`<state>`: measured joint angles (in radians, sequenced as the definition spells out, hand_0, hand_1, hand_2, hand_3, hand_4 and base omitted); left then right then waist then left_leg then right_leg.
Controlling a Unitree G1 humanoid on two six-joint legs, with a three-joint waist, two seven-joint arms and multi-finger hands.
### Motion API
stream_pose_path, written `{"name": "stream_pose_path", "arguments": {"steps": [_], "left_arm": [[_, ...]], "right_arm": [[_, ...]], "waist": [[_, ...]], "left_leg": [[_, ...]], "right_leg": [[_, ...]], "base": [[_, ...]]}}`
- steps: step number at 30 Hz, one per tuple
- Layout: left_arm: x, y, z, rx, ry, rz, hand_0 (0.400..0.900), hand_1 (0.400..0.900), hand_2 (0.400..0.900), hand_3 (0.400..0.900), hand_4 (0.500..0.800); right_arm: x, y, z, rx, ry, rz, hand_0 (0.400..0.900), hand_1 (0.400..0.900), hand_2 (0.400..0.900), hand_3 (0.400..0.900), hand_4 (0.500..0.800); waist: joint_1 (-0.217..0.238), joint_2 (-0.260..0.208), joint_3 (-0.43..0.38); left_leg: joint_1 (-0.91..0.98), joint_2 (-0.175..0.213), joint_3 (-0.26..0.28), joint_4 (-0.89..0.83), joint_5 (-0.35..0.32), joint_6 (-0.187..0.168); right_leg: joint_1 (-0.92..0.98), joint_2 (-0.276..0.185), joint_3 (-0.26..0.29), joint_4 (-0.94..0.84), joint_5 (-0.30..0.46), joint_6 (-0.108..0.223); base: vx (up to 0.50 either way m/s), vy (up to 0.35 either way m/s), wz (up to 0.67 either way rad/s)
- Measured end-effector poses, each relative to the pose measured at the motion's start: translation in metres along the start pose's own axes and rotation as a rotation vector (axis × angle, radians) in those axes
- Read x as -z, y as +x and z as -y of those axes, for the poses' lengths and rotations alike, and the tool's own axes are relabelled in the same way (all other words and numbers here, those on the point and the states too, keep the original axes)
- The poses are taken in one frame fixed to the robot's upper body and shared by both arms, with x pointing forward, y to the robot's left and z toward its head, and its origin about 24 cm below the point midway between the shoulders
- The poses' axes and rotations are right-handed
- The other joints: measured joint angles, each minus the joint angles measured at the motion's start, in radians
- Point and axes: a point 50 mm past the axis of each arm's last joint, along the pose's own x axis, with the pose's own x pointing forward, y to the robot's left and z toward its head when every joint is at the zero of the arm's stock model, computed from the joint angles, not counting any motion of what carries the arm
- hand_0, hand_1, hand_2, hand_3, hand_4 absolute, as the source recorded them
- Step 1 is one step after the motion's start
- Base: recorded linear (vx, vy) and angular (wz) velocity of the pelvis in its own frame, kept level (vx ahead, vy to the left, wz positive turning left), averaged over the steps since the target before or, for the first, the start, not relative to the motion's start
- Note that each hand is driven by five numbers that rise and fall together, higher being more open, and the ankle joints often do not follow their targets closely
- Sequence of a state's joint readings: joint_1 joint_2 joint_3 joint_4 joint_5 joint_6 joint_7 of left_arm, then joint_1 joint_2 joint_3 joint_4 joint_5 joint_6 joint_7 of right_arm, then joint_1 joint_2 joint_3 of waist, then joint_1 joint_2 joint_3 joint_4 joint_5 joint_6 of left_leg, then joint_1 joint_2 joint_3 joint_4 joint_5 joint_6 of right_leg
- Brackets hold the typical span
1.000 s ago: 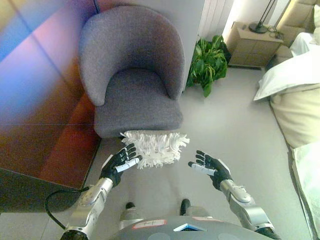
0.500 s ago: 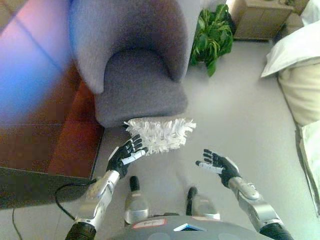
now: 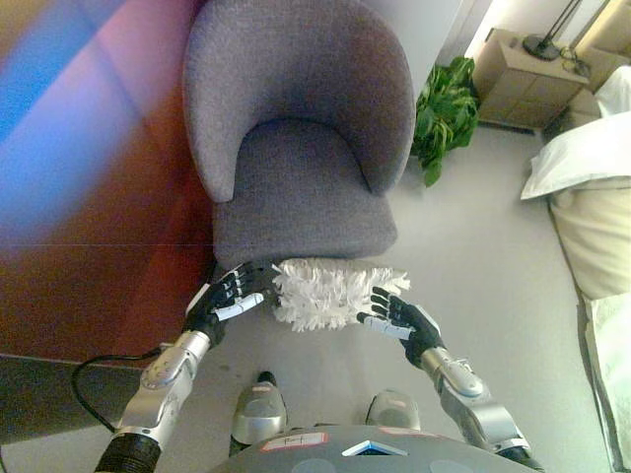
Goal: Pick up the pillow and put it on the sofa.
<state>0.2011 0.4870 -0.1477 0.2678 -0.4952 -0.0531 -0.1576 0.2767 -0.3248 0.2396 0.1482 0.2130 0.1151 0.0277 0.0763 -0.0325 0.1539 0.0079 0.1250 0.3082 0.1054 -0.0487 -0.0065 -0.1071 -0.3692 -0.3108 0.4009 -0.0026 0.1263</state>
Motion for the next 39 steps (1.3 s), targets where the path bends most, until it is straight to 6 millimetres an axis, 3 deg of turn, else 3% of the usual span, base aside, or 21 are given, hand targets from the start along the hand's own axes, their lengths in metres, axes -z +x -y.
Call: {"name": "stream_pose_path", "arguments": {"steps": [3, 5, 7, 9, 10, 12, 14, 17, 21, 24, 28, 32, 39], "left_arm": [[0.002, 0.000, 0.000, -0.005, -0.001, -0.019, 0.900, 0.900, 0.900, 0.900, 0.800], [0.004, 0.000, 0.004, 0.002, 0.000, -0.025, 0.900, 0.900, 0.900, 0.900, 0.800], [0.008, -0.002, 0.007, 0.008, -0.008, -0.037, 0.900, 0.900, 0.900, 0.900, 0.800], [0.010, -0.006, 0.003, 0.002, 0.005, -0.044, 0.900, 0.900, 0.900, 0.900, 0.800], [0.011, -0.010, -0.002, -0.010, 0.016, -0.051, 0.900, 0.900, 0.900, 0.900, 0.800], [0.020, -0.011, 0.010, -0.002, -0.037, -0.072, 0.900, 0.900, 0.900, 0.900, 0.800], [0.025, -0.015, 0.021, 0.036, -0.073, -0.079, 0.900, 0.900, 0.900, 0.900, 0.800], [0.025, -0.019, 0.028, 0.087, -0.088, -0.066, 0.900, 0.900, 0.900, 0.900, 0.800], [-0.001, 0.000, 0.033, 0.170, -0.029, 0.013, 0.900, 0.900, 0.900, 0.900, 0.800], [-0.038, 0.020, 0.032, 0.195, 0.029, 0.129, 0.900, 0.900, 0.900, 0.900, 0.800], [-0.088, 0.036, 0.032, 0.203, 0.089, 0.281, 0.900, 0.900, 0.900, 0.900, 0.800], [-0.098, 0.040, 0.036, 0.230, 0.112, 0.298, 0.900, 0.900, 0.900, 0.900, 0.800], [-0.103, 0.039, 0.038, 0.254, 0.132, 0.321, 0.900, 0.900, 0.900, 0.900, 0.800]], "right_arm": [[0.000, -0.002, 0.009, 0.084, -0.141, 0.011, 0.900, 0.900, 0.900, 0.900, 0.800], [0.003, -0.005, 0.017, 0.148, -0.273, 0.000, 0.900, 0.900, 0.900, 0.900, 0.800], [0.005, -0.010, 0.027, 0.208, -0.391, -0.011, 0.900, 0.900, 0.900, 0.900, 0.800], [0.011, -0.016, 0.034, 0.252, -0.470, -0.034, 0.900, 0.900, 0.900, 0.900, 0.800], [0.012, -0.017, 0.035, 0.263, -0.498, -0.036, 0.900, 0.900, 0.900, 0.900, 0.800], [0.000, -0.016, 0.060, 0.321, -0.638, -0.033, 0.900, 0.900, 0.900, 0.900, 0.800], [-0.014, -0.019, 0.084, 0.382, -0.759, -0.033, 0.900, 0.900, 0.900, 0.900, 0.800], [-0.031, -0.020, 0.105, 0.470, -0.901, -0.014, 0.900, 0.900, 0.900, 0.900, 0.800], [-0.062, -0.009, 0.111, 0.572, -0.983, 0.094, 0.900, 0.900, 0.900, 0.900, 0.800], [-0.106, 0.006, 0.107, 0.627, -0.997, 0.241, 0.900, 0.900, 0.900, 0.900, 0.800], [-0.157, 0.016, 0.101, 0.689, -0.993, 0.404, 0.900, 0.900, 0.900, 0.900, 0.800], [-0.187, 0.018, 0.100, 0.728, -0.987, 0.486, 0.900, 0.900, 0.900, 0.900, 0.800], [-0.214, 0.019, 0.098, 0.772, -0.986, 0.540, 0.900, 0.900, 0.900, 0.900, 0.800]], "waist": [[-0.038, 0.002, -0.006], [-0.070, -0.006, -0.007], [-0.095, -0.014, -0.006], [-0.095, -0.061, -0.009], [-0.092, -0.092, -0.006], [-0.062, 0.008, 0.015], [-0.063, 0.064, 0.027], [-0.060, 0.101, 0.034], [-0.072, 0.106, 0.077], [-0.076, 0.084, 0.181], [-0.069, 0.063, 0.315], [-0.058, 0.060, 0.349], [-0.044, 0.053, 0.356]], "left_leg": [[0.026, -0.025, -0.015, -0.053, 0.028, -0.007], [0.030, -0.032, -0.063, -0.081, 0.029, -0.016], [0.037, -0.032, -0.111, -0.090, 0.043, -0.044], [0.047, -0.032, -0.160, -0.093, 0.051, -0.101], [0.047, -0.027, -0.159, -0.086, 0.050, -0.133], [0.042, 0.083, -0.163, -0.062, 0.053, -0.162], [0.037, 0.131, -0.156, -0.075, 0.081, -0.125], [0.020, 0.144, -0.155, -0.076, 0.100, -0.111], [-0.119, 0.149, -0.102, -0.027, 0.108, -0.122], [-0.268, 0.130, -0.091, 0.113, 0.097, -0.143], [-0.491, 0.126, -0.133, 0.347, 0.034, -0.113], [-0.690, 0.134, -0.180, 0.561, -0.041, -0.097], [-0.907, 0.143, -0.239, 0.798, -0.115, -0.087]], "right_leg": [[0.014, -0.032, -0.009, -0.269, 0.056, 0.076], [0.034, -0.044, 0.016, -0.452, 0.126, 0.127], [0.038, -0.058, 0.061, -0.485, 0.170, 0.115], [0.082, -0.044, 0.087, -0.472, 0.178, 0.098], [0.093, -0.037, 0.080, -0.457, 0.184, 0.127], [0.122, 0.056, 0.074, -0.453, 0.163, 0.078], [0.125, 0.102, 0.037, -0.437, 0.145, 0.051], [0.128, 0.114, 0.010, -0.426, 0.126, 0.041], [0.021, 0.061, -0.031, -0.334, 0.108, 0.046], [-0.135, -0.021, -0.001, -0.153, 0.059, 0.058], [-0.326, -0.081, 0.059, 0.052, -0.005, 0.067], [-0.502, -0.102, 0.118, 0.220, -0.055, 0.071], [-0.708, -0.116, 0.195, 0.426, -0.109, 0.073]], "base": [[0.34, -0.317, 0.66], [0.32, -0.302, 0.70], [0.26, -0.256, 0.50], [0.25, -0.290, 0.36], [0.31, -0.311, 0.48], [0.26, -0.203, 0.45], [0.13, -0.115, 0.35], [-0.05, -0.034, 0.60], [-0.17, 0.037, 0.46], [-0.14, 0.014, 0.14], [-0.11, 0.031, 0.10], [-0.09, 0.054, 0.02], [-0.05, 0.087, 0.04]]}}
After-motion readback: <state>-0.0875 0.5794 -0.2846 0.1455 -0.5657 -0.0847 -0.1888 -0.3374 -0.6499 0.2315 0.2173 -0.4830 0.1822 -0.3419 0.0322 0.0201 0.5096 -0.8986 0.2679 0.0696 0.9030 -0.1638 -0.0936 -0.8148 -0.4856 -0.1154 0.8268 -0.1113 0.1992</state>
